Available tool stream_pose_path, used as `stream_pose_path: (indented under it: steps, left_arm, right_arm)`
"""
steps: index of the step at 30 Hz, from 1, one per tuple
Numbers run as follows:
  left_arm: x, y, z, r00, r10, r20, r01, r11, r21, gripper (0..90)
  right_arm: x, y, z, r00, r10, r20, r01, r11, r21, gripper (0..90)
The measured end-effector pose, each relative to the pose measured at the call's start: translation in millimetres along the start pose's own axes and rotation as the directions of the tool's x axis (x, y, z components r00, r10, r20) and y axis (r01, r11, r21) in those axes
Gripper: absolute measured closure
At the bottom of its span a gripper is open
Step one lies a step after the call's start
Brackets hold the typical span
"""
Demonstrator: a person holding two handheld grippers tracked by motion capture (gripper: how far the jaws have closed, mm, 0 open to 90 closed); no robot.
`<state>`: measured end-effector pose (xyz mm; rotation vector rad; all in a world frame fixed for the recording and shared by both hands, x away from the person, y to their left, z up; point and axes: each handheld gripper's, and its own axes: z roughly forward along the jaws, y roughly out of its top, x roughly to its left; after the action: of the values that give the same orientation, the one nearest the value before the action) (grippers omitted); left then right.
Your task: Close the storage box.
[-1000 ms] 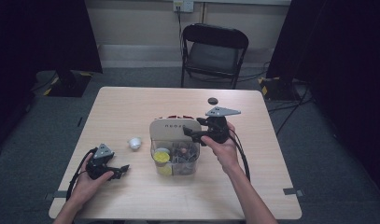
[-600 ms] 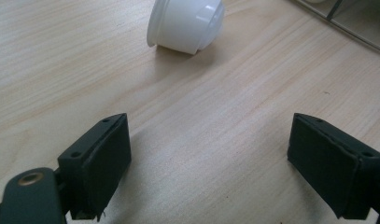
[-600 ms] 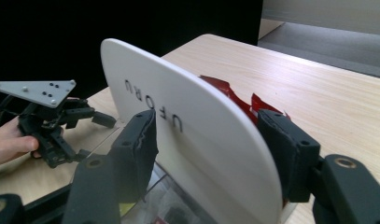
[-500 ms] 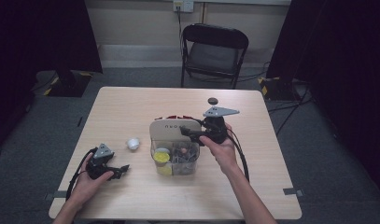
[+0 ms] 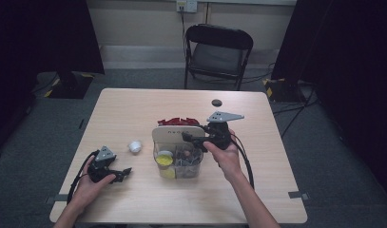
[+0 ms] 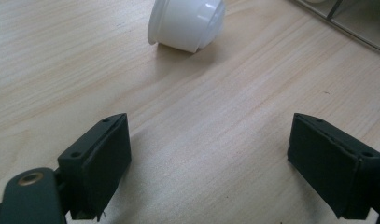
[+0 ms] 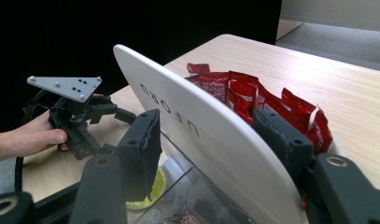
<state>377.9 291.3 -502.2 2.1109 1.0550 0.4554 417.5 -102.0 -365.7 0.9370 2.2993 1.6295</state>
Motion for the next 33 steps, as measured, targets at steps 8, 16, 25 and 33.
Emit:
stream_pose_path:
  steps: [8,16,25,33]
  left_arm:
    - [0.0,0.0,0.0,1.0,0.0,0.0,0.0,1.0,0.0,13.0]
    - [0.0,-0.1,0.0,1.0,0.0,0.001,0.0,1.0,0.0,13.0]
    - [0.0,0.0,0.0,1.0,0.0,0.001,0.0,1.0,0.0,13.0]
    - [0.0,0.0,-0.1,1.0,0.0,0.001,0.0,1.0,0.0,12.9]
  right_arm:
    - [2.4,-1.1,-1.9,0.9998,-0.006,-0.019,0.006,1.0,0.012,43.1]
    - [5.2,-2.6,-3.2,0.9998,-0.007,-0.021,0.007,1.0,0.008,41.2]
    - [8.4,-7.0,-5.9,0.9994,-0.016,-0.03,0.016,1.0,0.012,43.4]
    - [12.0,-11.9,-12.3,0.9996,-0.02,-0.02,0.021,1.0,0.021,42.2]
